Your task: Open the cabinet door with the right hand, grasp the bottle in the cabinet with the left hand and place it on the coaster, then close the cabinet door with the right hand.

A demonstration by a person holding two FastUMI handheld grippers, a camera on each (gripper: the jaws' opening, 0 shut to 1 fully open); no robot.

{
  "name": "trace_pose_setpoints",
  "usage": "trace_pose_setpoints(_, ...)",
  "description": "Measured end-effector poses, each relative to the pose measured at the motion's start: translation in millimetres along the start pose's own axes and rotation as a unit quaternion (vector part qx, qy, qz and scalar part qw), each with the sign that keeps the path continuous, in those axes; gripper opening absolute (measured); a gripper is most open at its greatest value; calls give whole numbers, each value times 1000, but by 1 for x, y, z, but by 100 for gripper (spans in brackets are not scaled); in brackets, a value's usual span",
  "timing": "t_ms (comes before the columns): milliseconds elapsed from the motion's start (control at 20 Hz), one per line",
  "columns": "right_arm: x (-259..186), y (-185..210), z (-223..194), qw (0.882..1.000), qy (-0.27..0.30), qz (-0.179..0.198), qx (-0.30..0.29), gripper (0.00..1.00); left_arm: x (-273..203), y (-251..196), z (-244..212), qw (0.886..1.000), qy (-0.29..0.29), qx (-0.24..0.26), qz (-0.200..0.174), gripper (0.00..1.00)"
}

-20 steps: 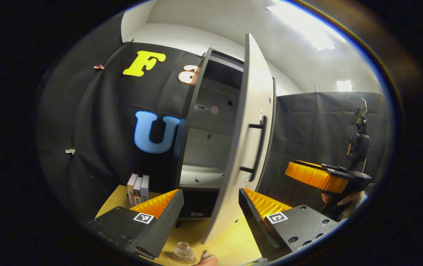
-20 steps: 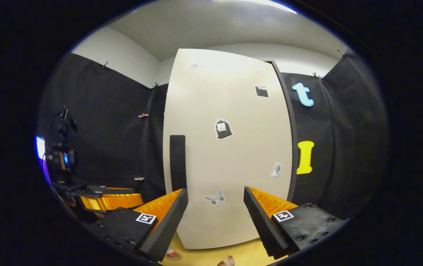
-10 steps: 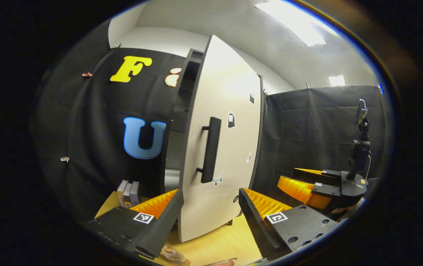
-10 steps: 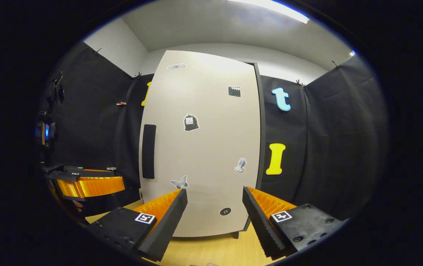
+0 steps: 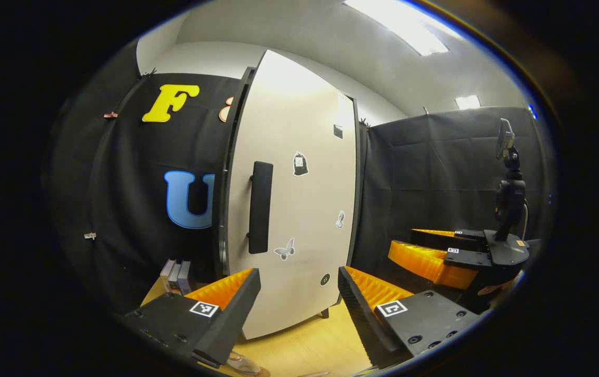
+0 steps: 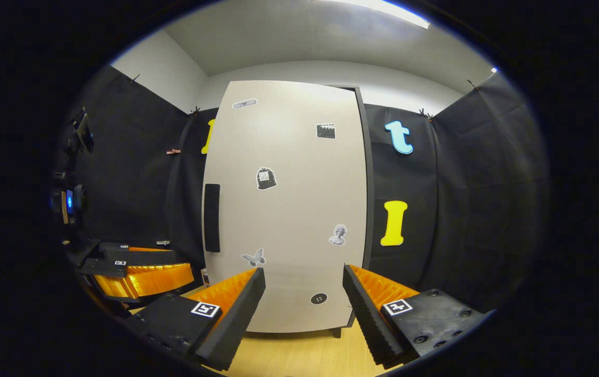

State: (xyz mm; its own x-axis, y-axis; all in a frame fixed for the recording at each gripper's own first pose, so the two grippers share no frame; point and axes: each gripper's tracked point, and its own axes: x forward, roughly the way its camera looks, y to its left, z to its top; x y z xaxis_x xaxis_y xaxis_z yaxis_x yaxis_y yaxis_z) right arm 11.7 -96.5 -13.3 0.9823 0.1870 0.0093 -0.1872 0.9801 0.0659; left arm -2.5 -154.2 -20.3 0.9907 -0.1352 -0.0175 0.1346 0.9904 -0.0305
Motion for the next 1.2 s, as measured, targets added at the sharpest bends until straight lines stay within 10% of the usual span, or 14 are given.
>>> trace_pose_setpoints(1200,-4,2,-3,1000,8,0,-7,97,0,7,4,999,-3,27,17,94)
